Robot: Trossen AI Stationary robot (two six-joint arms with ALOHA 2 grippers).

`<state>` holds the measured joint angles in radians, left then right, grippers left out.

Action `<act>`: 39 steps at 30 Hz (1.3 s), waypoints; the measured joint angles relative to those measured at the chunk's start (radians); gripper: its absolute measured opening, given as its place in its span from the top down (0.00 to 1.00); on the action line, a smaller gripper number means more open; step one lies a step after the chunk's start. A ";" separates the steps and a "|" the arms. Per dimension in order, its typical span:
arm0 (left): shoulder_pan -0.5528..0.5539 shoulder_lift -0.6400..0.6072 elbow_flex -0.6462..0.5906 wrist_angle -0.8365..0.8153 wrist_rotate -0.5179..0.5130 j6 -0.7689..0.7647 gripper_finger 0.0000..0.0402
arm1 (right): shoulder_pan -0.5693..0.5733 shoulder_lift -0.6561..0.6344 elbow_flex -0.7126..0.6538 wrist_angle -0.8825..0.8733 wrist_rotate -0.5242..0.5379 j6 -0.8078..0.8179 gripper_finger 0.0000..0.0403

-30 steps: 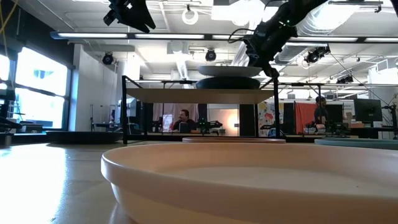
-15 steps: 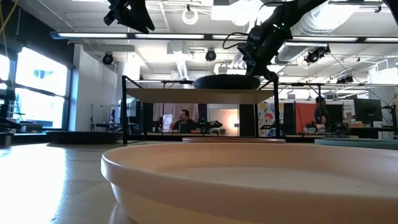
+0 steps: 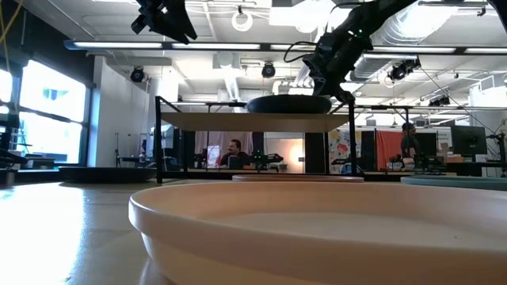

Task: Place and stack plates onto a shelf
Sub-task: Stack the top white plate on the top of the black plate on the shelf, then stack the bottom green plate on the top of the white plate on the shelf

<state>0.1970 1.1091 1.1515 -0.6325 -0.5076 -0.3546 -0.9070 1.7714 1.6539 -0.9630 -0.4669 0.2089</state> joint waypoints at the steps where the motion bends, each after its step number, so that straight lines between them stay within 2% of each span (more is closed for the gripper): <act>1: 0.000 0.000 0.000 0.000 0.000 0.000 0.70 | 0.003 0.000 0.000 -0.003 0.000 0.000 1.00; 12: 0.000 0.000 0.000 0.000 0.000 -0.002 0.70 | 0.033 0.000 0.000 -0.012 0.058 -0.039 0.99; 20: 0.000 0.000 0.000 0.000 0.000 -0.002 0.70 | 0.033 0.000 0.000 -0.012 0.075 -0.045 0.85; 27: 0.000 0.000 0.000 0.000 0.000 -0.009 0.70 | 0.027 -0.013 0.000 0.000 0.073 -0.034 0.76; 35: 0.000 0.000 0.000 -0.021 0.000 -0.010 0.70 | 0.010 -0.068 0.000 -0.015 0.058 -0.051 0.75; 39: 0.000 0.000 0.000 -0.102 0.000 -0.033 0.70 | 0.024 -0.099 0.000 -0.045 -0.001 -0.061 0.75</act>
<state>0.1970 1.1091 1.1515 -0.7344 -0.5072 -0.3872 -0.8831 1.6725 1.6539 -1.0075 -0.4676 0.1482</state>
